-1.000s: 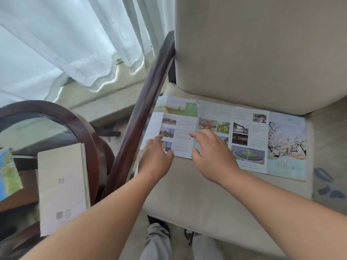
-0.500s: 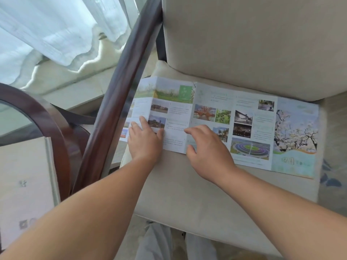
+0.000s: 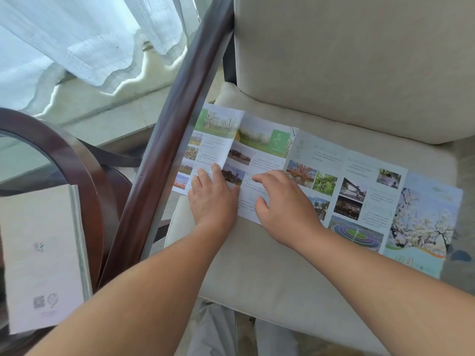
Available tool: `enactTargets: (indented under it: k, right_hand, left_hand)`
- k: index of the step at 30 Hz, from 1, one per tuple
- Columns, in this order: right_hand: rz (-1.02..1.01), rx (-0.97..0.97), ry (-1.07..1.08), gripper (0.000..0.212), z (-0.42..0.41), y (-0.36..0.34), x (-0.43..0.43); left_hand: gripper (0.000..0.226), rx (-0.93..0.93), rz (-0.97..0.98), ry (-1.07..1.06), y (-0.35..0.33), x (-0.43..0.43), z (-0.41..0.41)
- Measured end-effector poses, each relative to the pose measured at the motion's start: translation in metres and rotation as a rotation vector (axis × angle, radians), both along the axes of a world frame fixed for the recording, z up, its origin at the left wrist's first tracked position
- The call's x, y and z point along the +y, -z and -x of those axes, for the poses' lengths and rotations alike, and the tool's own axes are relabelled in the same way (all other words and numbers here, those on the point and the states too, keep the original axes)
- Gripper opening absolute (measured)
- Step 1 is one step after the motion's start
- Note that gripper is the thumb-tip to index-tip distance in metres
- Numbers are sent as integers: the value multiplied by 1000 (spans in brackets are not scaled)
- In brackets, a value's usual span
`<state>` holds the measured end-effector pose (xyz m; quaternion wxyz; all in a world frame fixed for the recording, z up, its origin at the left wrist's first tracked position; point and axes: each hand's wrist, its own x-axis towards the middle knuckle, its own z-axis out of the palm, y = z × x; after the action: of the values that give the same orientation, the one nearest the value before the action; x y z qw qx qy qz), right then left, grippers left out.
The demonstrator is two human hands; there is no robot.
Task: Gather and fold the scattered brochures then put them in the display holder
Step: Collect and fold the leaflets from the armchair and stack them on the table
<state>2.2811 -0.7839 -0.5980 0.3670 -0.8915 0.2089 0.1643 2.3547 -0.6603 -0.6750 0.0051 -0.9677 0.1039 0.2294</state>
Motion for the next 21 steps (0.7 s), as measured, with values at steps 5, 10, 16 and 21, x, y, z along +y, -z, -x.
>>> enactTargets:
  k: [5, 10, 16, 21]
  right_hand:
    - [7, 18, -4, 45, 5, 2, 1]
    - [-6, 30, 15, 43, 6, -1, 2]
    - [-337, 126, 483, 59, -6, -15, 0]
    - [-397, 90, 789, 29, -2, -36, -10]
  left_hand:
    - [43, -74, 25, 69, -4, 1, 0]
    - [7, -35, 162, 32, -23, -3, 5]
    - [7, 80, 550, -23, -75, -15, 38]
    - [42, 244, 746, 216, -111, -12, 64]
